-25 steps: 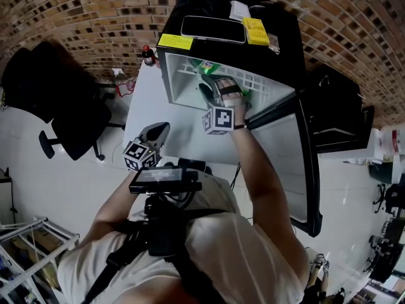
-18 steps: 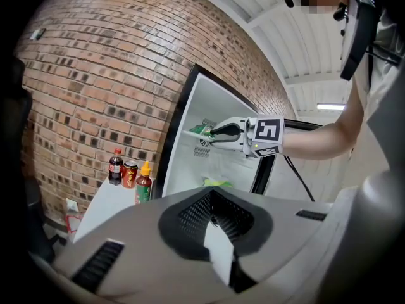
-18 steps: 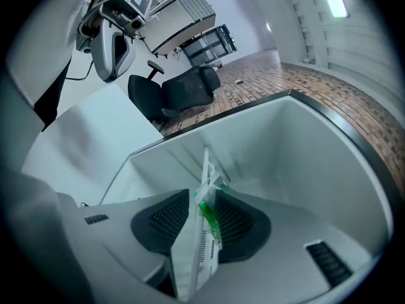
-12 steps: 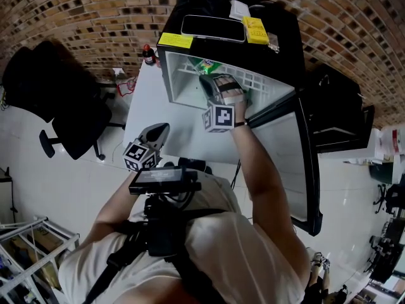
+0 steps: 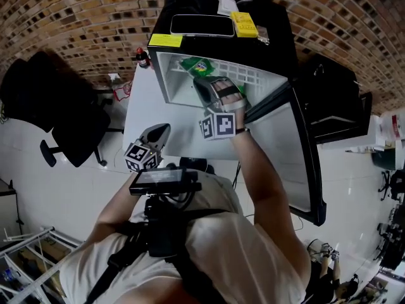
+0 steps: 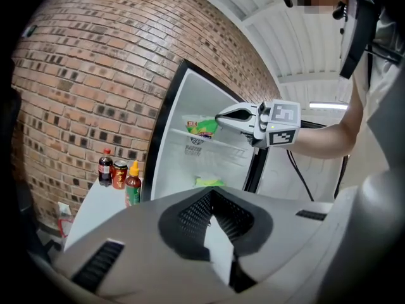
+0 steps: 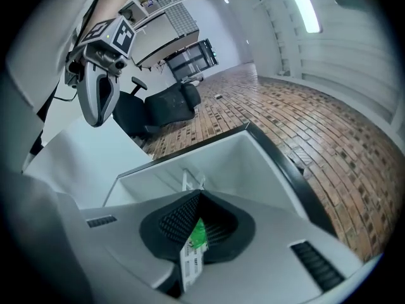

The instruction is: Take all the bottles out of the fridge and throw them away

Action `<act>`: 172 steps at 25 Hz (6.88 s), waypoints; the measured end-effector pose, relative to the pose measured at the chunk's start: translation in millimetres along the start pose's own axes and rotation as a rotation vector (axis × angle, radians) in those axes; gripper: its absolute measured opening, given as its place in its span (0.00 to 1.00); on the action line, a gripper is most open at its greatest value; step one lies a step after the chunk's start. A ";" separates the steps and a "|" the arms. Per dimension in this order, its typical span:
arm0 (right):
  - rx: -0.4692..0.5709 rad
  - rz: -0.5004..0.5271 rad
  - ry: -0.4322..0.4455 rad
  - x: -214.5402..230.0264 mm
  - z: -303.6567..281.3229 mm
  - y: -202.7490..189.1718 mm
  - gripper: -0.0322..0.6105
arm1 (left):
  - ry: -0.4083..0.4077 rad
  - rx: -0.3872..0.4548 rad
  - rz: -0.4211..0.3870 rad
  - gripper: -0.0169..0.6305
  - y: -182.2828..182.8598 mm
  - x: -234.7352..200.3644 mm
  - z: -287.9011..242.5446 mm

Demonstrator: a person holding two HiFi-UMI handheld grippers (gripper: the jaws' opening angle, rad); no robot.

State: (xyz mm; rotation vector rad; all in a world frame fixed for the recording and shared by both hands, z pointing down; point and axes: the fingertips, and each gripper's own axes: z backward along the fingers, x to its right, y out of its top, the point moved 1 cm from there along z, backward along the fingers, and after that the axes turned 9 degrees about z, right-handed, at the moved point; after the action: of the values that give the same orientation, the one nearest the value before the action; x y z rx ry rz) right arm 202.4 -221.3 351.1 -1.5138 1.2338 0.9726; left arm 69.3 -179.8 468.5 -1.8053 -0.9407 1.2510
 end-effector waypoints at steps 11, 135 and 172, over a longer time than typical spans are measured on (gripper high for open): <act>0.025 -0.188 -0.144 23.5 78.4 29.8 0.05 | -0.134 -0.049 -0.033 0.05 -5.6 19.6 -6.8; 0.062 -1.176 -0.029 -137.8 214.7 60.4 0.05 | -0.247 -0.035 -0.177 0.05 -44.9 116.9 63.9; -0.106 -1.120 0.072 -152.2 163.3 58.4 0.09 | -0.346 -0.044 -0.171 0.04 -35.1 83.3 74.3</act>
State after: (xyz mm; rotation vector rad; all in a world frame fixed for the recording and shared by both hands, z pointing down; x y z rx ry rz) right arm 113.2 -29.4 443.0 -1.9474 0.2204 0.2206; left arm 14.3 -79.1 445.6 -1.5296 -1.2925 1.4678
